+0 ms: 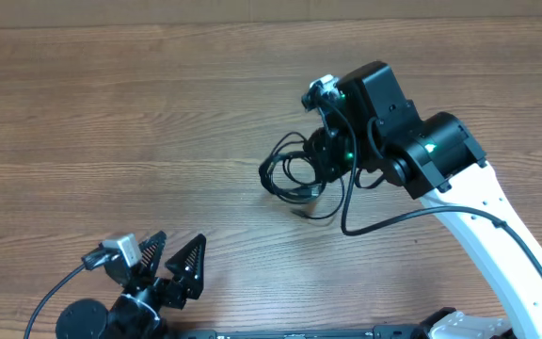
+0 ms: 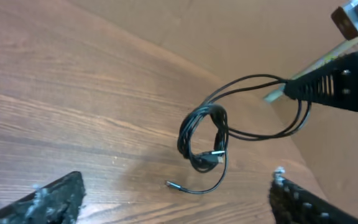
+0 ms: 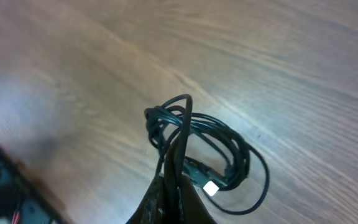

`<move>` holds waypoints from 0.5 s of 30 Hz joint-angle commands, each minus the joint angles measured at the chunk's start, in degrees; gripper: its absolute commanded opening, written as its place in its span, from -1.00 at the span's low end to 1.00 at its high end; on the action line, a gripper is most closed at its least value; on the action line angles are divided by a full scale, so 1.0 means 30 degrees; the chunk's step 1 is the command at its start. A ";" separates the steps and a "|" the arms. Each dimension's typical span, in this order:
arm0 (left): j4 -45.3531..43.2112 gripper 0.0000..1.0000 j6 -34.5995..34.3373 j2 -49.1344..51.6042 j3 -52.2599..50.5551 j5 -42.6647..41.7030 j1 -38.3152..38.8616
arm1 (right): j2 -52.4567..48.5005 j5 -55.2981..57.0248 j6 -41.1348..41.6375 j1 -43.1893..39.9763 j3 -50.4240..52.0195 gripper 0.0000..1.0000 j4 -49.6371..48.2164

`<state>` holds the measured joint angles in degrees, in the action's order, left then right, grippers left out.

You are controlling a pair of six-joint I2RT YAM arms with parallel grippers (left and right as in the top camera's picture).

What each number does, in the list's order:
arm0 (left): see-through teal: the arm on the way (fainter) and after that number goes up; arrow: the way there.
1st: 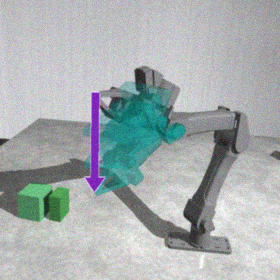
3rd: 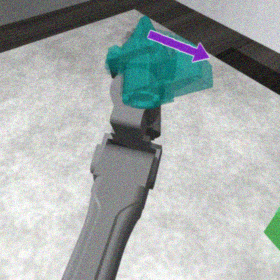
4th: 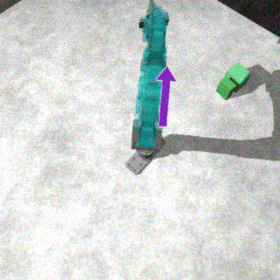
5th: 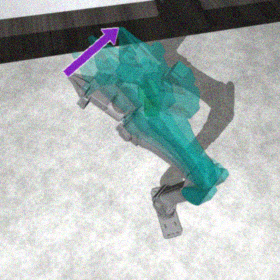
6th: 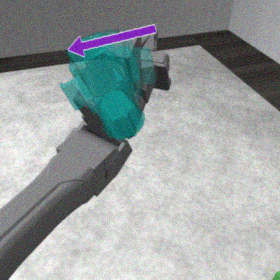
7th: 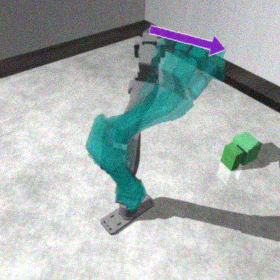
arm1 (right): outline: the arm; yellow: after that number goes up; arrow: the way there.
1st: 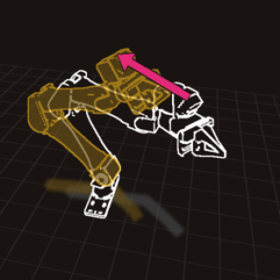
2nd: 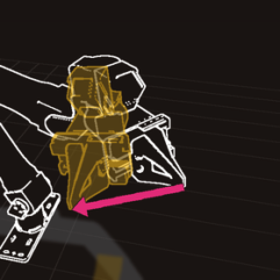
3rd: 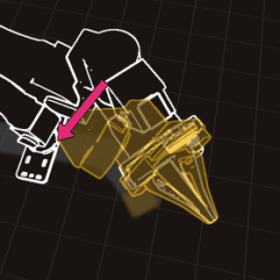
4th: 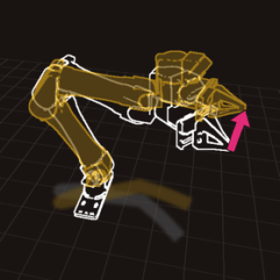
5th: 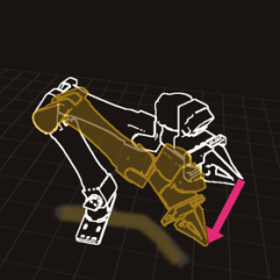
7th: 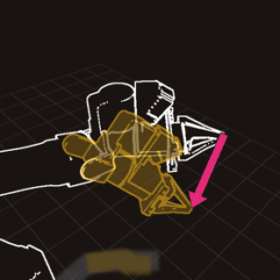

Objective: Untangle cables
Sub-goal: 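Lift the coil with the right gripper toward the left gripper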

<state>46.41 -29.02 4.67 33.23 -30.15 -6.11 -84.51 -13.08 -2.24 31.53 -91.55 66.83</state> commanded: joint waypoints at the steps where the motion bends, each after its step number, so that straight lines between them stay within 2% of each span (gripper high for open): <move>1: 0.0029 1.00 0.3738 0.0874 -0.0066 -0.1887 0.0044 | 0.0576 -0.1610 -0.1348 0.0219 -0.0656 -0.92 0.0146; 3: 0.0015 1.00 0.5472 0.1450 -0.0066 -0.2827 0.0044 | 0.0714 -0.1603 -0.1362 0.0393 -0.0656 -0.92 0.0204; 9: 0.0000 1.00 0.8808 0.3235 -0.0066 -0.4728 0.0044 | 0.1749 -0.1690 -0.1333 0.1348 -0.1355 -0.92 0.0772; 15: -0.0015 1.00 1.0010 0.4794 -0.0066 -0.5384 0.0044 | 0.2353 -0.2783 0.0488 0.1945 -0.3993 -0.92 0.2448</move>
<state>46.52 -3.90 17.15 33.23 -43.40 -6.11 -80.12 -17.50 -3.73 36.82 -98.02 72.84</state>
